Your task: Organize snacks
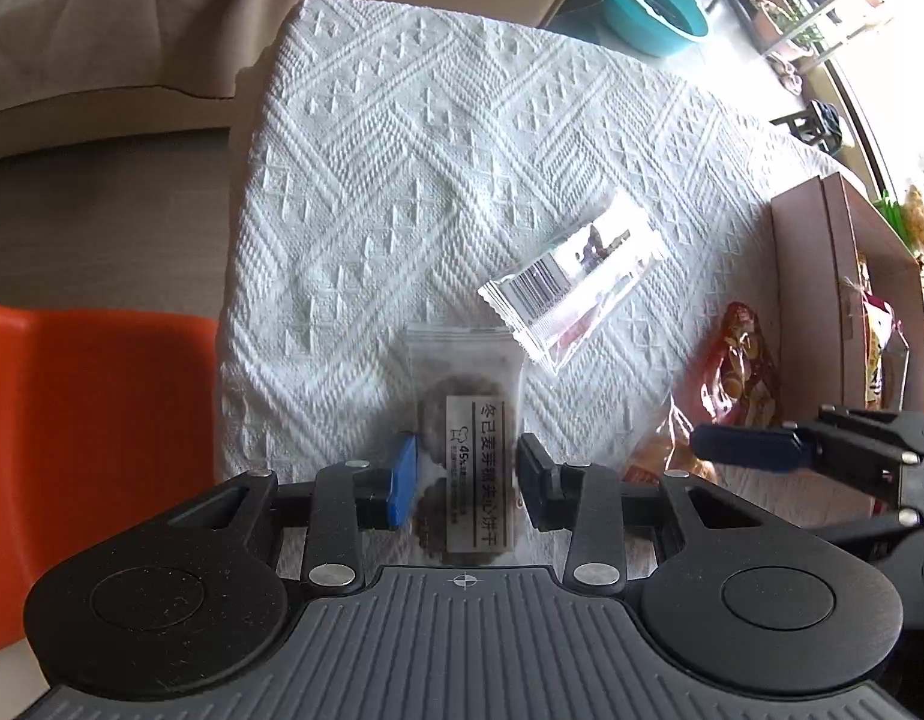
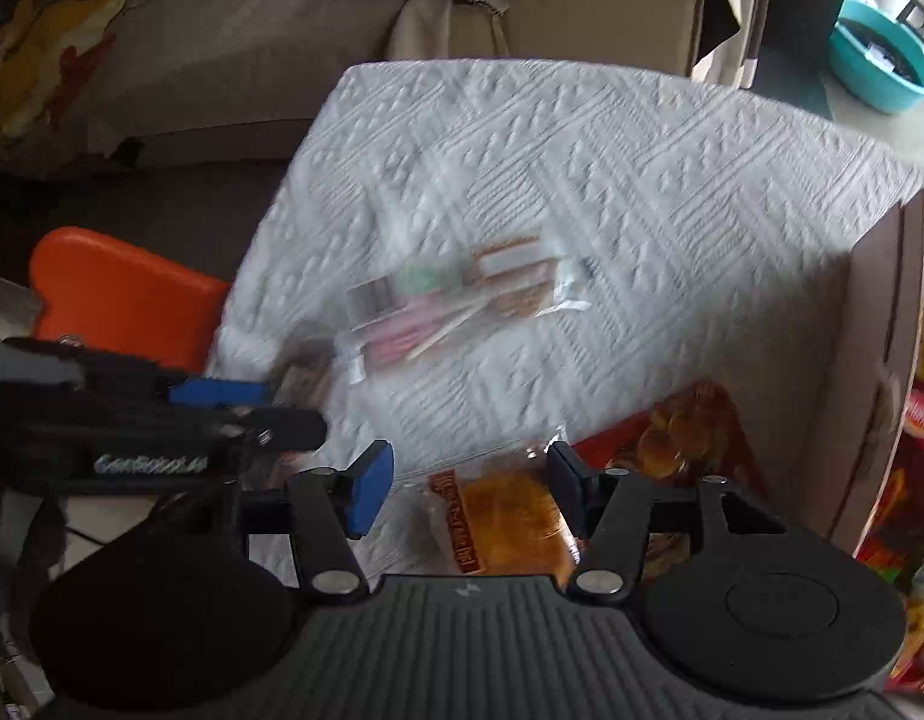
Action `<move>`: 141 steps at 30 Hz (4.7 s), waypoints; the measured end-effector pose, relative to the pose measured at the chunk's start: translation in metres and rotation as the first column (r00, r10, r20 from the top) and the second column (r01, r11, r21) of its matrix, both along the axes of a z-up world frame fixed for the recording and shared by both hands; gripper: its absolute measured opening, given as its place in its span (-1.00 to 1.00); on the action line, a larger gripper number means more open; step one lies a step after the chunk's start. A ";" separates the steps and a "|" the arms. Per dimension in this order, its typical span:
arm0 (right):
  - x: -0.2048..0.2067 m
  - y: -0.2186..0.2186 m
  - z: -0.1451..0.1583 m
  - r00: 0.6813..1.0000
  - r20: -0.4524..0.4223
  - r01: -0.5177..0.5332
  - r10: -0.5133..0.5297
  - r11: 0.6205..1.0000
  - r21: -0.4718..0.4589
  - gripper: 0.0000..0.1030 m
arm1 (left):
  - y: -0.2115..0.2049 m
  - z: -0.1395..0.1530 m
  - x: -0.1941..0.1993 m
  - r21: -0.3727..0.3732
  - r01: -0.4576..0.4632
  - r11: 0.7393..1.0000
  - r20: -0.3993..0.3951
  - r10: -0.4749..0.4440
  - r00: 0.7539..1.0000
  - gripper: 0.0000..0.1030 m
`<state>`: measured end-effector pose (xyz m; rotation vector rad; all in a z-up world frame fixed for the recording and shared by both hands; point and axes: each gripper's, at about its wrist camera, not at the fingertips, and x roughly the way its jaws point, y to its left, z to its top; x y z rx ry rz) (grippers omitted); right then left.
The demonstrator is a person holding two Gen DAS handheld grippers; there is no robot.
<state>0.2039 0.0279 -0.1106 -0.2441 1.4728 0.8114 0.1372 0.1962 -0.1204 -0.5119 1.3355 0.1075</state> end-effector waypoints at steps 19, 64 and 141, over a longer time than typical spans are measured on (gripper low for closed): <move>-0.022 -0.016 -0.016 0.995 0.099 -0.030 0.034 0.999 -0.046 0.42 | -0.031 -0.001 -0.020 0.089 -0.025 0.996 -0.091 0.033 0.995 -0.22; 0.103 0.006 0.015 0.949 0.270 0.164 -0.161 0.986 0.014 0.13 | -0.037 -0.005 0.038 0.161 0.175 0.971 0.073 -0.189 0.979 -0.23; 0.084 -0.089 0.095 0.894 0.424 0.123 -0.143 0.990 0.074 0.42 | -0.004 0.022 0.054 0.069 -0.196 0.978 0.185 0.180 0.966 -0.14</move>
